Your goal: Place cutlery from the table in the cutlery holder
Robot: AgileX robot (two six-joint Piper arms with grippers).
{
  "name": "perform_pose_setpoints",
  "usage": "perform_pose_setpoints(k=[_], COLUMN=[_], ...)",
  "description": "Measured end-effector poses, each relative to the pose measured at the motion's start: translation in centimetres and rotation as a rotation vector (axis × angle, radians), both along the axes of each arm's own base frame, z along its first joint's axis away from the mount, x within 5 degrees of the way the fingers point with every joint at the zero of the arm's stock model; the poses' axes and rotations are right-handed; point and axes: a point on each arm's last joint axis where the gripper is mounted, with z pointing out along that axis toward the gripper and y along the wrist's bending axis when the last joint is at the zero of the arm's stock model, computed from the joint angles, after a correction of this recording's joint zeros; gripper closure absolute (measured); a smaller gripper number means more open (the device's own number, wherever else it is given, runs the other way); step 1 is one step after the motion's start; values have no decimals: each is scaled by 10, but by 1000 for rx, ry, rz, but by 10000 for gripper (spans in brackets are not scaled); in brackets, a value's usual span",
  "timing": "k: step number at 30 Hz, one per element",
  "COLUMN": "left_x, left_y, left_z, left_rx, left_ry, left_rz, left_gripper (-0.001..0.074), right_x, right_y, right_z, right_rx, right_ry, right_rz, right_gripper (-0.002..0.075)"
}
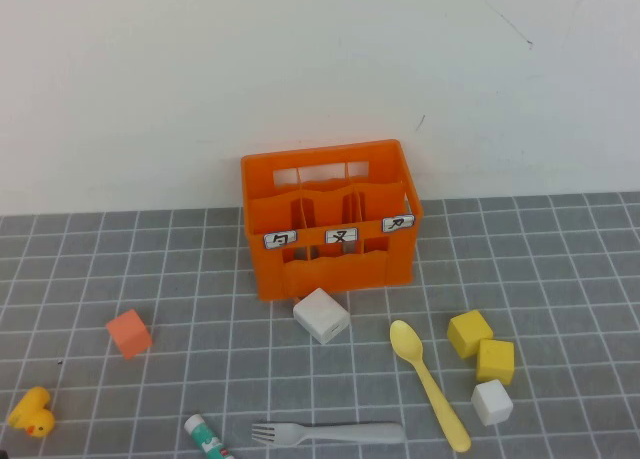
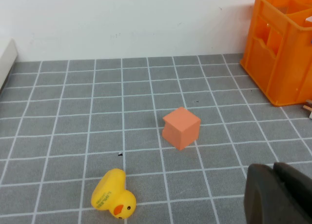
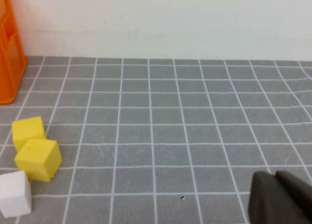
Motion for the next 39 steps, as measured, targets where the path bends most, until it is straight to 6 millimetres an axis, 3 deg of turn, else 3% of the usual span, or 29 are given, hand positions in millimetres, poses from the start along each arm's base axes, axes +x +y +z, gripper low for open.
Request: perform_pose_setpoints(k=[39], left_x=[0], left_y=[1], left_z=[0], left_rx=[28], left_ry=[-4], left_rz=[2], left_gripper=[736], right_x=[1], right_y=[0], right_z=[2], right_rx=[-1], right_ry=[-34], right_rz=[2], right_gripper=[728])
